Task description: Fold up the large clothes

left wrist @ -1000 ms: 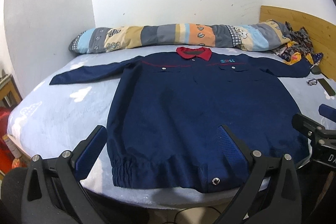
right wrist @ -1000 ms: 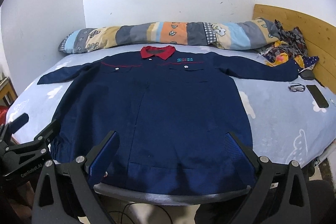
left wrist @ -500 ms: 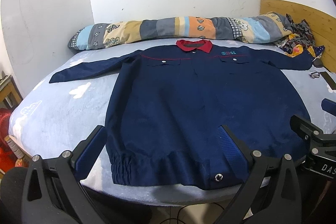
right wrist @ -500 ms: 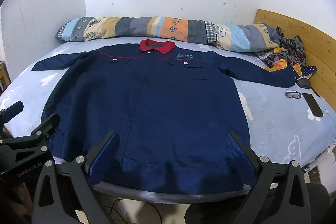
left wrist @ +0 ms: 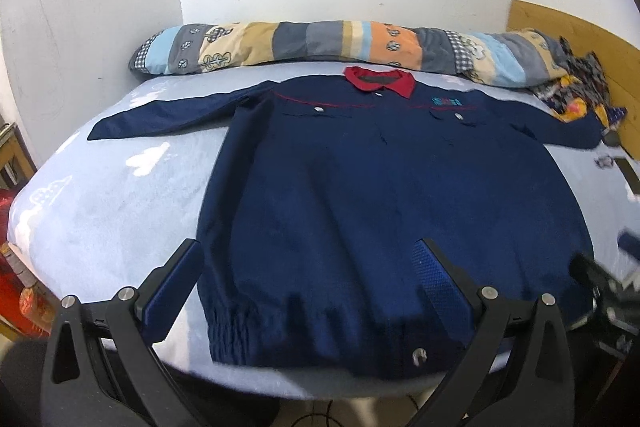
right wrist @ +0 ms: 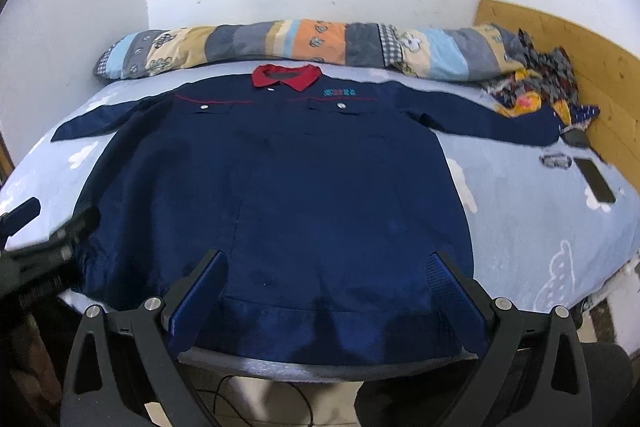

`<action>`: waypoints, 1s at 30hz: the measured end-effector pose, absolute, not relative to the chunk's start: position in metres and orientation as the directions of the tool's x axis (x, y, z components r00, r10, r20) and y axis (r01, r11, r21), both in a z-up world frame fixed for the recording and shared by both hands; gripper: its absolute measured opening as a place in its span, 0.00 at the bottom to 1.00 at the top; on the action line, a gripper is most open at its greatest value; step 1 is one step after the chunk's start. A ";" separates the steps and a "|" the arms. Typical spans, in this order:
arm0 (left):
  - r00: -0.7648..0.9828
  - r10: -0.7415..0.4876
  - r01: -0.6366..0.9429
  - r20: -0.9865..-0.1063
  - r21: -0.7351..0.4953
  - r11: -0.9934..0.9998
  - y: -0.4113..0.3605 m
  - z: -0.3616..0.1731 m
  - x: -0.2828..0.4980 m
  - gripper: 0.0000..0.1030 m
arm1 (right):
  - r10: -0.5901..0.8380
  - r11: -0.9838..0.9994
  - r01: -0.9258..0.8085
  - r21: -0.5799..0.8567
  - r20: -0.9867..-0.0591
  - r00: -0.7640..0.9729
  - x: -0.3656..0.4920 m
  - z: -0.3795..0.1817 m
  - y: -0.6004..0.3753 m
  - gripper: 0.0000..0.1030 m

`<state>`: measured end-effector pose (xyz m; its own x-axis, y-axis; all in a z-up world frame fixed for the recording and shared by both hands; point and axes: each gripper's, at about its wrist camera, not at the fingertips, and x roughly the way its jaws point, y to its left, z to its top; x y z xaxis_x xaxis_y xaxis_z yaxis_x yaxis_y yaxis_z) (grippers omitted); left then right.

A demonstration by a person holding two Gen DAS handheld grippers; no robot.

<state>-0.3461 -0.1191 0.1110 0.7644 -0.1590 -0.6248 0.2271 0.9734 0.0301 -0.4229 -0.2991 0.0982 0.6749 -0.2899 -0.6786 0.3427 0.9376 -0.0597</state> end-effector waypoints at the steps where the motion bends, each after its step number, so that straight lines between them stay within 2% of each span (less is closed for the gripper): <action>1: 0.768 -0.157 0.220 -0.621 0.025 0.975 -0.118 0.115 -0.337 1.00 | -0.283 0.937 0.348 -0.045 -0.682 0.674 -0.422 0.099 -0.304 0.98; 3: 0.765 -0.177 0.223 -0.619 -0.003 0.975 -0.116 0.124 -0.318 1.00 | -0.262 0.936 0.353 -0.010 -0.689 0.676 -0.420 0.104 -0.317 0.97; 9: 0.771 -0.176 0.248 -0.612 0.035 0.968 -0.128 0.134 -0.240 1.00 | -0.270 0.904 0.422 0.074 -0.667 0.695 -0.416 0.140 -0.383 0.98; 14: 0.770 -0.146 0.219 -0.620 0.042 0.975 -0.138 0.134 -0.194 1.00 | -0.265 0.852 0.497 0.162 -0.686 0.677 -0.410 0.170 -0.485 0.98; 16: 0.757 -0.180 0.228 -0.628 -0.004 0.974 -0.140 0.134 -0.185 1.00 | -0.261 0.812 0.540 0.222 -0.690 0.675 -0.409 0.180 -0.535 0.98; 21: 0.741 -0.203 0.240 -0.640 -0.030 0.970 -0.145 0.136 -0.173 1.00 | -0.279 0.690 0.648 0.322 -0.708 0.649 -0.410 0.195 -0.663 0.98; 27: 0.719 -0.212 0.242 -0.662 -0.047 0.969 -0.150 0.131 -0.164 1.00 | -0.164 0.566 0.611 0.553 -0.651 0.741 -0.401 0.162 -0.751 0.97; 30: 0.713 -0.199 0.246 -0.673 -0.026 0.969 -0.156 0.127 -0.161 1.00 | -0.100 0.537 0.587 0.606 -0.645 0.758 -0.376 0.129 -0.758 0.90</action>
<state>-0.1613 -0.1556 0.1270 0.7126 -0.1988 -0.6728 0.2459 0.9690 -0.0260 -0.3762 -0.7582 0.1288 0.7578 -0.0999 -0.6448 0.5865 0.5373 0.6061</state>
